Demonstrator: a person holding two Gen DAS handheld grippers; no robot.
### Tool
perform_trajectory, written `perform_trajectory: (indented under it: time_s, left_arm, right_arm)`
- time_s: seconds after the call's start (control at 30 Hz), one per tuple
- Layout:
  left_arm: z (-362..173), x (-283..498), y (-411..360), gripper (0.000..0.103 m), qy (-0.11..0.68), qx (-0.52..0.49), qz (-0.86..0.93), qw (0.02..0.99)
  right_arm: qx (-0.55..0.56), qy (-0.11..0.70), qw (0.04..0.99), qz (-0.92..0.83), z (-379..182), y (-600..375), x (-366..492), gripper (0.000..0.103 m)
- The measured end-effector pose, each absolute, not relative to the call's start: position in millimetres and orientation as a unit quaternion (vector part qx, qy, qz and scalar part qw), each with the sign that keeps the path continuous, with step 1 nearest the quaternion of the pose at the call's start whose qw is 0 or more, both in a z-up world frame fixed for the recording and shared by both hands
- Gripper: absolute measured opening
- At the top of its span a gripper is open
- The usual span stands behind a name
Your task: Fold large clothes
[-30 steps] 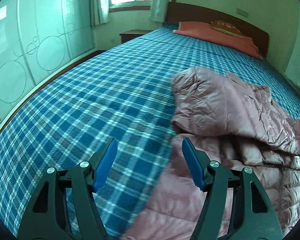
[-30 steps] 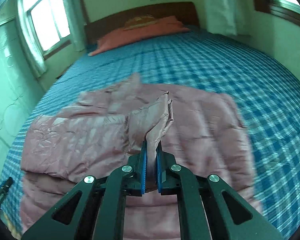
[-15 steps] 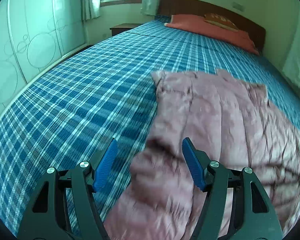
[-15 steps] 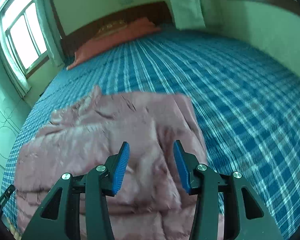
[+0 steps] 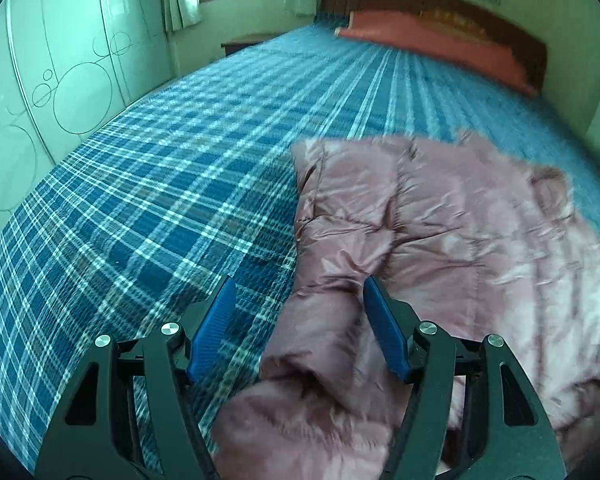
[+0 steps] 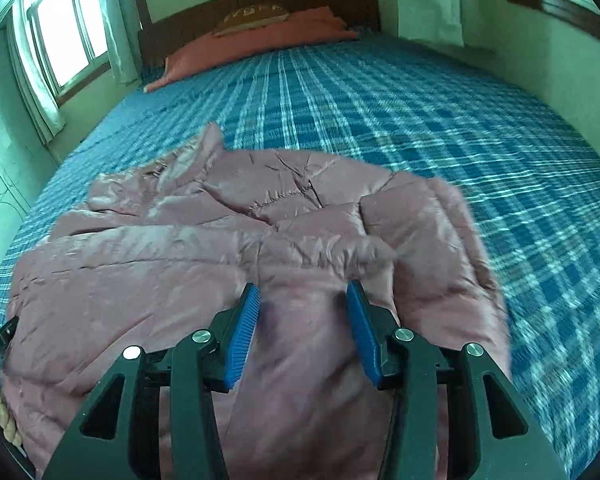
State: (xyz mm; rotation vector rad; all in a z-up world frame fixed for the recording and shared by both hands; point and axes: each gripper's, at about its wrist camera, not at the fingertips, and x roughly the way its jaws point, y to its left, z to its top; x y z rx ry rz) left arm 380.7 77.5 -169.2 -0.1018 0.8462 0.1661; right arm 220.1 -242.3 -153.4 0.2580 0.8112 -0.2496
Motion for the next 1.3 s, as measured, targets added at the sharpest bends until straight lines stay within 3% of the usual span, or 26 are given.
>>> perform_trajectory:
  time_s: [0.13,0.3,0.53,0.9,1.3]
  left_arm:
    - [-188.3,385.7,69.3,0.067,0.430,-0.024,0.080,0.899]
    - [-179.9,379.1,75.6,0.067,0.435,-0.040,0.074,0.897]
    - [-158.9,299.8,112.1,0.067,0.435,-0.064,0.065,0.896]
    - [-186.2,136.4,214.9,0.067,0.464,-0.240,0.136,0.842]
    - [-194.1,36.3,215.7,0.067,0.459,-0.363,0.054,0.809]
  right_arm:
    - [0.101,0.412,0.899,-0.112,-181.2,-237.5,218.6,0.048]
    - [0.127,0.403,0.900,-0.106,-162.9,-243.5,202.4,0.048]
    - [0.165,0.397,0.894,-0.124,-146.6,-269.5,114.3,0.056]
    - [0.263,0.406,0.854,-0.190,-169.5,-334.4,-51.7,0.056]
    - [0.426,0.366,0.820,-0.110,-196.3,-318.3,-170.4,0.057]
